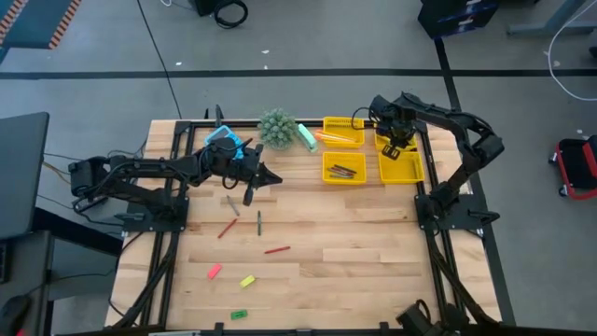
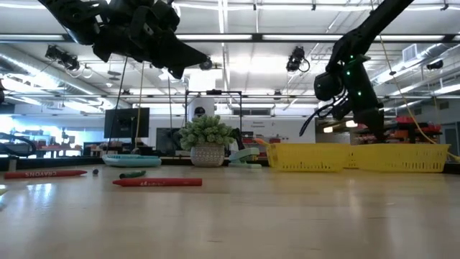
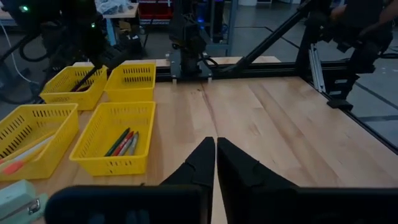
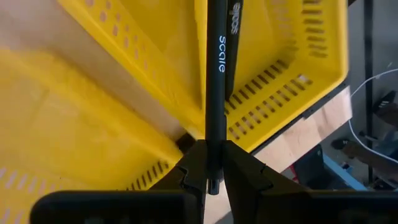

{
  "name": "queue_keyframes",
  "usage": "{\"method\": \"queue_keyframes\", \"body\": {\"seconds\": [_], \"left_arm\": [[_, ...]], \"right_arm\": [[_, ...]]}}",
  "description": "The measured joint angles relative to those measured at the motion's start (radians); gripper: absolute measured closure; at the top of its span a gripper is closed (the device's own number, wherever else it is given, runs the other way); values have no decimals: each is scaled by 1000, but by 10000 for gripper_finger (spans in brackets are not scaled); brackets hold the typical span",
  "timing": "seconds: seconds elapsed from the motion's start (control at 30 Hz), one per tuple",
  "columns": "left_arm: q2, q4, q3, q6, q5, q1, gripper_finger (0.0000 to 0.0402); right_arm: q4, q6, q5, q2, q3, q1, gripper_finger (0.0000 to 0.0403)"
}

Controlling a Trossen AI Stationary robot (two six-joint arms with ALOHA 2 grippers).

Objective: Sort crayons/erasers/pens/pencils in bins
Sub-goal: Put the black pen into the top right yellow bin, then put the right red crayon into the bottom left yellow bin

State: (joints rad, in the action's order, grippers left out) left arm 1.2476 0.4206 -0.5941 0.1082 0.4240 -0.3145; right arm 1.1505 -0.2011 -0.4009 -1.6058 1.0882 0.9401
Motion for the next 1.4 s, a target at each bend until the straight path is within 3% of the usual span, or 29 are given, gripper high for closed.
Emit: {"method": "queue_keyframes", "body": {"seconds": [0.37, 0.73, 1.03, 1.23, 1.4], "left_arm": [[0, -9, 0, -20, 0, 5, 391], [0, -8, 0, -27, 0, 32, 375], [0, -58, 0, -35, 0, 33, 392], [0, -89, 0, 6, -20, 30, 380], [-5, -136, 0, 58, -21, 18, 382]], "right_arm": [[-74, -8, -44, 12, 0, 7, 341], [-85, 52, -47, 12, 0, 5, 306], [-79, 145, -33, 50, 0, -61, 304], [-80, 192, 50, 140, 0, -157, 307], [-96, 273, 199, 239, 0, -313, 308]]}}
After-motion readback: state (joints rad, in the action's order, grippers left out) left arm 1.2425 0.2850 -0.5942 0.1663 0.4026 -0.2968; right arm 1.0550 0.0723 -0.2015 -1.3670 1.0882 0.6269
